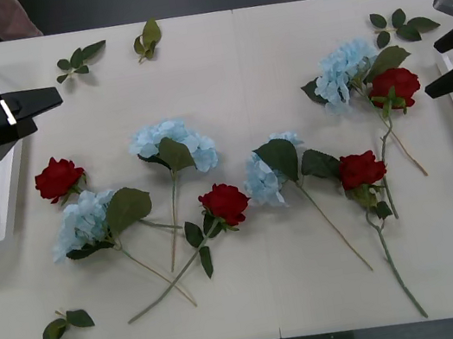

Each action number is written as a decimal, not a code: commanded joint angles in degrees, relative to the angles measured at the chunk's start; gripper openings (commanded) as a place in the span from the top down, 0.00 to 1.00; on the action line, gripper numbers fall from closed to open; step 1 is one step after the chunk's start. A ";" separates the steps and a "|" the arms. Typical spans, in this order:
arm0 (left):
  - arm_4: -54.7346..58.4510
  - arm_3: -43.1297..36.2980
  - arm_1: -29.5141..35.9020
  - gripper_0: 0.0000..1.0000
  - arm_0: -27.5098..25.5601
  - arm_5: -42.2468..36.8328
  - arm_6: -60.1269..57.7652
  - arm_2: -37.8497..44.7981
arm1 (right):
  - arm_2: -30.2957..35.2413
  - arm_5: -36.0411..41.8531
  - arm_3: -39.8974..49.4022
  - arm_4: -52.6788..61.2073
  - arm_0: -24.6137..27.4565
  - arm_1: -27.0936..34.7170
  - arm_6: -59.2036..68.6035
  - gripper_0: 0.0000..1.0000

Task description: Put the red flowers into the right box and the blue flowers into the left box

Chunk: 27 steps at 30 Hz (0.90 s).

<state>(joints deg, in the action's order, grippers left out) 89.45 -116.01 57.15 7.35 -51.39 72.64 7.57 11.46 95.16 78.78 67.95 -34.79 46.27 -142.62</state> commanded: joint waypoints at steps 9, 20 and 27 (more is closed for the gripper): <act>-8.68 0.26 4.02 0.00 -0.50 -3.55 -24.48 0.78 | -11.19 -7.79 5.94 -9.24 -0.80 1.37 39.09 0.00; -7.89 6.94 4.54 0.00 0.73 -5.57 -28.70 -1.68 | -20.60 -11.40 6.65 -14.95 -0.80 1.37 68.09 0.00; -12.81 10.54 4.54 0.00 4.78 -5.57 -27.91 -8.19 | -23.24 -11.75 5.94 -16.71 -0.80 0.22 78.55 0.00</act>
<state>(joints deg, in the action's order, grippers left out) 78.41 -105.60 59.44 9.10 -56.58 44.29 0.95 -12.22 83.89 83.59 51.99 -34.79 46.27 -69.62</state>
